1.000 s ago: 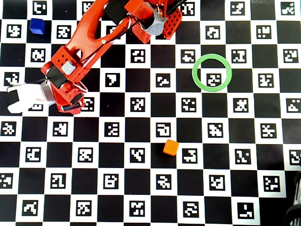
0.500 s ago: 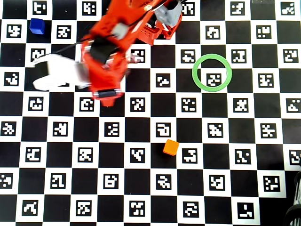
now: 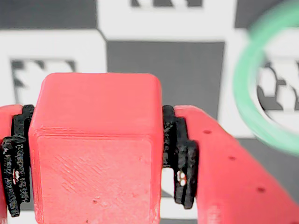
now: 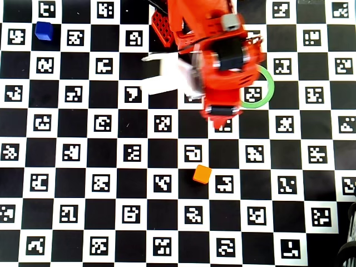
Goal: Grab the red cube then put it in the green circle then put the blue cube on top and finally the orange cube on top
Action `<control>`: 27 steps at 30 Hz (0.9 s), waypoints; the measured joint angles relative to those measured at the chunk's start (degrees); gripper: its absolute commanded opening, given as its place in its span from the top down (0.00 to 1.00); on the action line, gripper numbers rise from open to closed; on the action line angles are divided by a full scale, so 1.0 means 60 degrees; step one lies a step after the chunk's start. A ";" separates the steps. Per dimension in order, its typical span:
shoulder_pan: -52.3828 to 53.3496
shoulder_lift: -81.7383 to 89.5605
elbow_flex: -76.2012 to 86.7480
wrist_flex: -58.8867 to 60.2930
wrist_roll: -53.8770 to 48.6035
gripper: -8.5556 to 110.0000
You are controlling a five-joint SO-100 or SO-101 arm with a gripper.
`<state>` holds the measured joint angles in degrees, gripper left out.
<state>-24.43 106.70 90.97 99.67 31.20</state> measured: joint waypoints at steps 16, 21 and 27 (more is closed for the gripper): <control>-0.2842 0.0000 0.1494 -0.1128 0.2681 0.92; -0.2842 0.0000 0.2900 -0.2241 0.2505 0.92; -0.3076 0.0000 0.4365 -0.3545 0.2520 0.93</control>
<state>-42.89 106.70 117.16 78.40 46.32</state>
